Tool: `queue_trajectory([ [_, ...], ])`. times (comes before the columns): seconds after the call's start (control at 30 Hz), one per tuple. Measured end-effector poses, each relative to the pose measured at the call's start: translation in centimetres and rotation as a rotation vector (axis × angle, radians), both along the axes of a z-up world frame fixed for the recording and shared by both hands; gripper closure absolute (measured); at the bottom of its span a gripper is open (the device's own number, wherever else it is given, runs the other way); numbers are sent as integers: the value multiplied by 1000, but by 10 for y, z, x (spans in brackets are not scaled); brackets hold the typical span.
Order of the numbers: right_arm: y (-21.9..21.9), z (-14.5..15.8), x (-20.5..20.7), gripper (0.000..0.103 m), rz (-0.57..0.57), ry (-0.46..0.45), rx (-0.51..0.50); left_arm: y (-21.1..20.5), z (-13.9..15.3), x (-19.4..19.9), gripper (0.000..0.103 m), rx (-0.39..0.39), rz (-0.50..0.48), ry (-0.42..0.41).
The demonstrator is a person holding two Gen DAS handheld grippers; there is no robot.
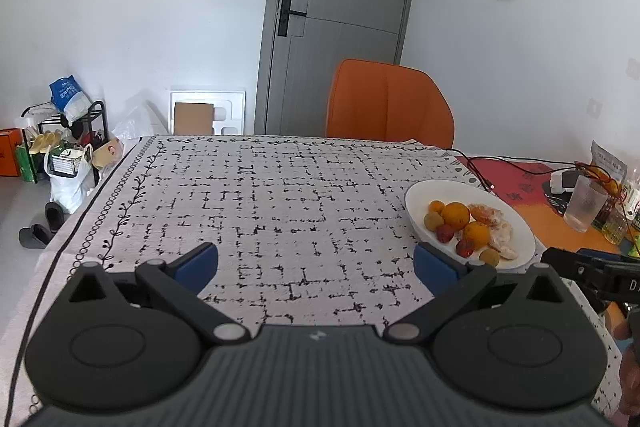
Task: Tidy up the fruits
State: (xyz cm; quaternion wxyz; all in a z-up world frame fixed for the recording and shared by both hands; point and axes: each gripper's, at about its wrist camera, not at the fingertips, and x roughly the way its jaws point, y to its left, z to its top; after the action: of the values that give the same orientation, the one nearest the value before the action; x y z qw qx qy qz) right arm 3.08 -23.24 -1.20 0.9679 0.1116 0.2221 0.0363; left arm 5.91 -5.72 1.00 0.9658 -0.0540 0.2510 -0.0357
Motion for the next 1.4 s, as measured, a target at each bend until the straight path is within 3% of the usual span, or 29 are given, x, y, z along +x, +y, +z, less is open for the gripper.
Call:
queue_trajectory([
  [0.5,10,3,-14,0,8,8,-12,18,0,-26,0,38,7,12],
  [1.4,21,-3,-11,0,59,44,-27,22,-11,-25,0,72,26,52],
])
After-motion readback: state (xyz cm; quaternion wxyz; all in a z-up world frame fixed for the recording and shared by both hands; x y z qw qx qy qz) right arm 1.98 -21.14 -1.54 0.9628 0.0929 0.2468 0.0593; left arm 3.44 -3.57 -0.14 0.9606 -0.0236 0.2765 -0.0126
